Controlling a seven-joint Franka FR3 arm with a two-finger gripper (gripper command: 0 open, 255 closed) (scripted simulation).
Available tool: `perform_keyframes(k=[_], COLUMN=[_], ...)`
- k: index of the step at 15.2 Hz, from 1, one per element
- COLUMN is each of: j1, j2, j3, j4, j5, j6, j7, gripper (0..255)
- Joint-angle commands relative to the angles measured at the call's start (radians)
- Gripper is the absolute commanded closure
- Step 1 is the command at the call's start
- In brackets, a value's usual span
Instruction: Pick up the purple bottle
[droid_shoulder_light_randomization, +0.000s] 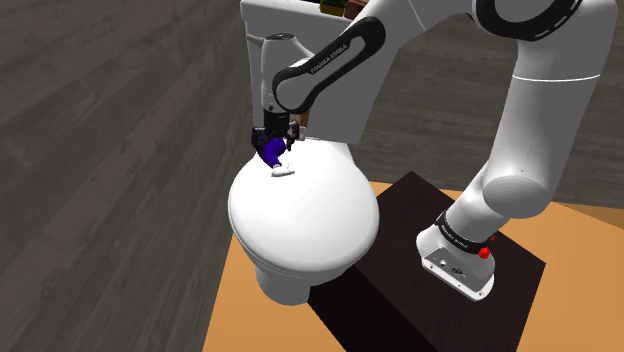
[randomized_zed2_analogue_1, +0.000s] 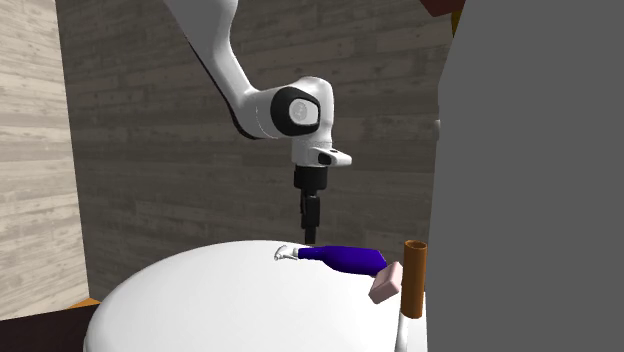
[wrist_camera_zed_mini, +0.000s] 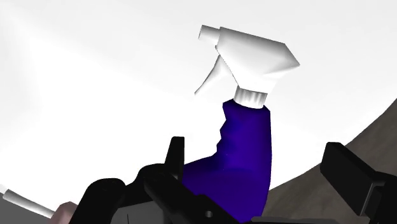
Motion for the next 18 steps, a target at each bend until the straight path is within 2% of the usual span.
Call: perform_keyframes(k=[1,8,9,18], j1=[0.01,0.02,0.02,0.02], j2=[0.035,0.092,0.09,0.092], j3=[-0.007,-0.019,-0.019,-0.019], j4=[0.019,0.018,0.017,0.018], j5=[-0.013,-0.032,-0.032,-0.032], j6=[0.018,0.075,0.073,0.075], j7=[0.017,0.029,0.029,0.029], gripper=[0,0,255,255])
